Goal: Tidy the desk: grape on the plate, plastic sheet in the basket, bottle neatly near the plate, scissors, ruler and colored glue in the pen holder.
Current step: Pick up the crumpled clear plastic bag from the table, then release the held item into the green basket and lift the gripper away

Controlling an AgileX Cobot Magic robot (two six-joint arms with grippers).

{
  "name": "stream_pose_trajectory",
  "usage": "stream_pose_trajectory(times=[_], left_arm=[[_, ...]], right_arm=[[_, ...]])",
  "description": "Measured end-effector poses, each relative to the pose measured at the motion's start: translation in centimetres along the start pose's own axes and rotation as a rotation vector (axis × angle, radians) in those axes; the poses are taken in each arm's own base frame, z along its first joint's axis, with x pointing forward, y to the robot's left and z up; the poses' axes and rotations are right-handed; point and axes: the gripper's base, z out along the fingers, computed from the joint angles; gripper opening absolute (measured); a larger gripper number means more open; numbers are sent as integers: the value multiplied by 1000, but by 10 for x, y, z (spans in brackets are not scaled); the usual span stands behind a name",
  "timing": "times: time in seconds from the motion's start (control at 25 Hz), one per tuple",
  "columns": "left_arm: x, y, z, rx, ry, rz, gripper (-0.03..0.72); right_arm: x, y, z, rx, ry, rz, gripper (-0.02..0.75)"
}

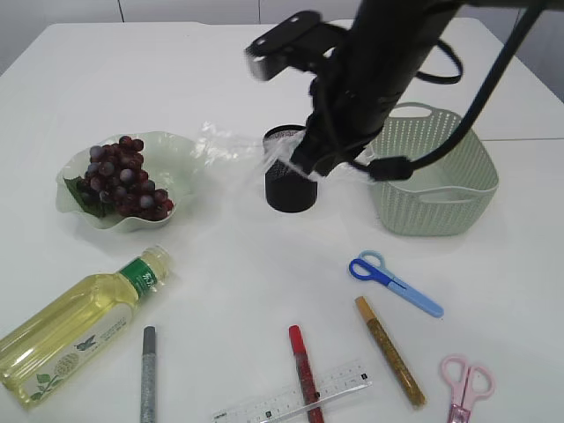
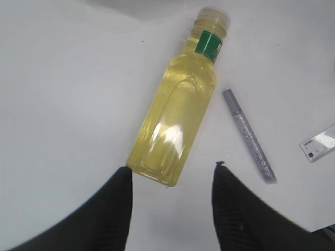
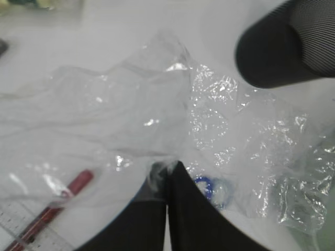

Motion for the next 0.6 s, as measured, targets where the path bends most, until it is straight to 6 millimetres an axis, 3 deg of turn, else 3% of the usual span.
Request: stream_pose_trajectory(times=[0.12,0.36,0.6], left_arm=[[0,0,0,2,0,-1,361],[0,0,0,5,-2,-3,361],[0,0,0,5,-3,-3,361]], right_arm=[[16,-42,-12,34,-50,136,-15],[48,-107,-23,122,-136,396,-15],[69,-144,-24,120,-235,608,-15]])
